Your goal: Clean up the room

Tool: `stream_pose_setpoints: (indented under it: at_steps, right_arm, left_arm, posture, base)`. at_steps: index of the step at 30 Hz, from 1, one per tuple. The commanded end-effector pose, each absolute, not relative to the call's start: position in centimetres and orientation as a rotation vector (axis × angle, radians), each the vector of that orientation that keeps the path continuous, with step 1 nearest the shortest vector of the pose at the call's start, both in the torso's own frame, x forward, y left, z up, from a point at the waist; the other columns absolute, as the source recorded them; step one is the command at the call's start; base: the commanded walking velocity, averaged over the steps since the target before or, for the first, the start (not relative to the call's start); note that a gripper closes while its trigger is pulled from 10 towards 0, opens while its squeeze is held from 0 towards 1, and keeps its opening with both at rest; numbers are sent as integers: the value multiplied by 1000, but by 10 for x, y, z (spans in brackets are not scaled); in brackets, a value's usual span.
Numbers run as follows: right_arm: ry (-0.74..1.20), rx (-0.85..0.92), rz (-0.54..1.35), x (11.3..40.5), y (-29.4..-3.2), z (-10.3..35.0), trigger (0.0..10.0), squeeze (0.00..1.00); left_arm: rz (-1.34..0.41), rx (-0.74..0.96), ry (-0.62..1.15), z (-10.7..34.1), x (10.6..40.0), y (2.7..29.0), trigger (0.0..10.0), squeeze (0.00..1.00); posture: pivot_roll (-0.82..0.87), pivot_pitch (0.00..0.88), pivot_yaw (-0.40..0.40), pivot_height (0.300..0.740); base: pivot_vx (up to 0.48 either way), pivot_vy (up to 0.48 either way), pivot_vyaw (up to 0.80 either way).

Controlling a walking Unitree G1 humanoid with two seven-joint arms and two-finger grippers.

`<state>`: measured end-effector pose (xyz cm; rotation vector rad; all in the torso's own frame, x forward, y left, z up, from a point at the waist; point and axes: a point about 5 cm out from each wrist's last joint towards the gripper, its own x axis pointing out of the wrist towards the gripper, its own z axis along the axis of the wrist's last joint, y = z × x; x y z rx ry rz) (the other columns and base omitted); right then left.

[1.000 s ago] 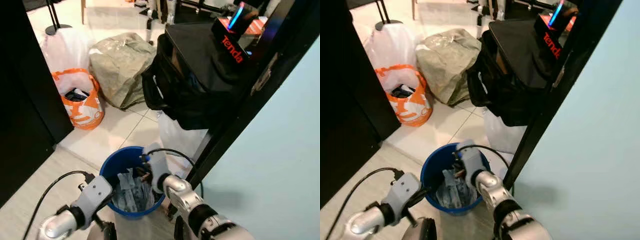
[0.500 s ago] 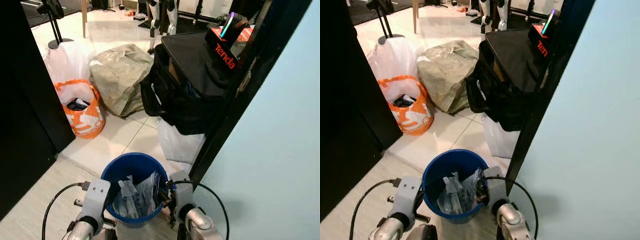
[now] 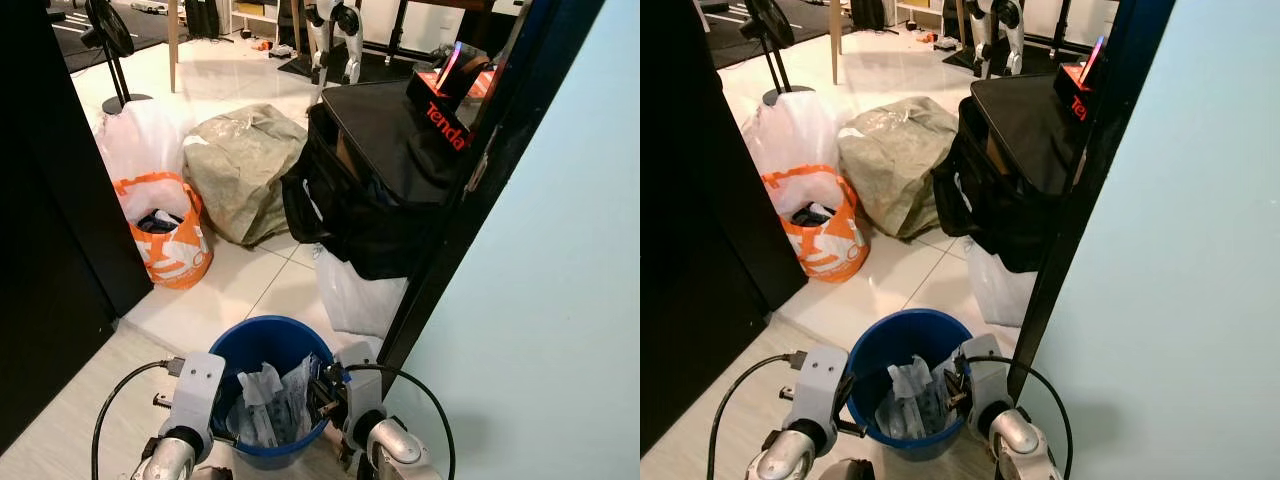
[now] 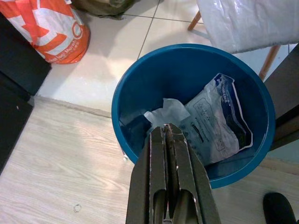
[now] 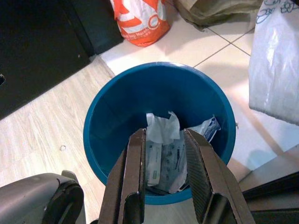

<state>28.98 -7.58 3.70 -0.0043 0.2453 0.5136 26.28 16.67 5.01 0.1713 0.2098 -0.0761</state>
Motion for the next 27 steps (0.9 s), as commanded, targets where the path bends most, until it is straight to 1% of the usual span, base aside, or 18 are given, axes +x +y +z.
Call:
stream_pose_setpoints:
  at_steps: [1, 4, 18, 27]
  right_arm:
    - [263, 15, 507, 286, -77, 34, 10000, 0]
    - [263, 16, 507, 285, -77, 34, 10000, 0]
    - [255, 27, 496, 284, -76, 38, 10000, 0]
    - [254, 32, 493, 284, -75, 39, 10000, 0]
  left_arm:
    - [-73, 160, 227, 46, 258, 165, 10000, 0]
    - [-70, 160, 225, 46, 258, 165, 10000, 0]
    - [-64, 141, 199, 52, 262, 161, 10000, 0]
    - [-67, 145, 198, 52, 263, 162, 10000, 0]
  posture:
    - [53, 160, -74, 637]
    - [54, 160, -74, 642]
    - [54, 150, -59, 697]
    - [60, 140, -54, 723]
  base:
    - [0, 0, 0]
    - [0, 0, 0]
    - [0, 0, 0]
    - [0, 0, 0]
